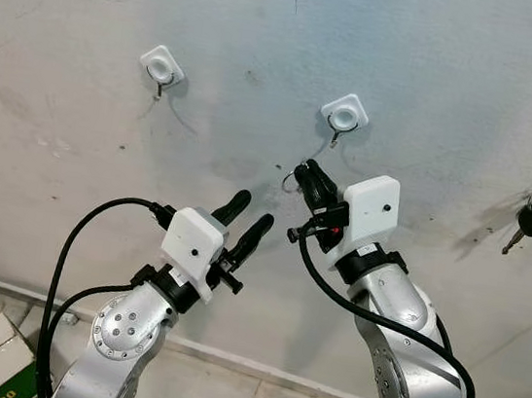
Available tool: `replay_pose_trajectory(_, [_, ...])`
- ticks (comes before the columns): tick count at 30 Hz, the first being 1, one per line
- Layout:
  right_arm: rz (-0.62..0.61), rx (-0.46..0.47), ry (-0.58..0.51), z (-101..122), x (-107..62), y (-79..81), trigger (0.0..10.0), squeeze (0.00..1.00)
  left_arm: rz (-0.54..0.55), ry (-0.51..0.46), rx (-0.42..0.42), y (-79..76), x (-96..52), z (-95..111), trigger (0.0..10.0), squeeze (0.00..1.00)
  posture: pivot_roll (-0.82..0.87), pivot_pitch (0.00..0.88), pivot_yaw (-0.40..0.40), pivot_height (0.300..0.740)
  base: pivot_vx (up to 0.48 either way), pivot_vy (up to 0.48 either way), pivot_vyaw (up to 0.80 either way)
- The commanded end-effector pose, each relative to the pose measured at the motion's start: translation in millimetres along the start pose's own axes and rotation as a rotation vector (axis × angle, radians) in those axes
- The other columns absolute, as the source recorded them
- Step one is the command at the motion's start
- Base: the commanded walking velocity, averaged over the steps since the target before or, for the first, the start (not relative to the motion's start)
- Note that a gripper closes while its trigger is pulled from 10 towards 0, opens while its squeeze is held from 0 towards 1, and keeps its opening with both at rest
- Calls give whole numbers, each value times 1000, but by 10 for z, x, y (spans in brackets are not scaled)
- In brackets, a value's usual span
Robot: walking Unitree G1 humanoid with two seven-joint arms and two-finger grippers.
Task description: Hang keys on a hook
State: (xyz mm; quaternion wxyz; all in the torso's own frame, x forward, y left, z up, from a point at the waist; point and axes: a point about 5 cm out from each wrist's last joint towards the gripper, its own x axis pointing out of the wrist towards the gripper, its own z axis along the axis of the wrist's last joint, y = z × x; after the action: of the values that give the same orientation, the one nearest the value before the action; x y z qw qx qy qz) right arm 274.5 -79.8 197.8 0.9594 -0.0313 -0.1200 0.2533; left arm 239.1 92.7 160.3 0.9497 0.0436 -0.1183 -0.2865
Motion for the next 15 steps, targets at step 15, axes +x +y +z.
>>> replay_pose_trajectory(15, [-28,-12,96,-227,-132,-91,10000,0,51,41,37,66,-12,-63,10000,0,-31,62,9,740,0,0,0])
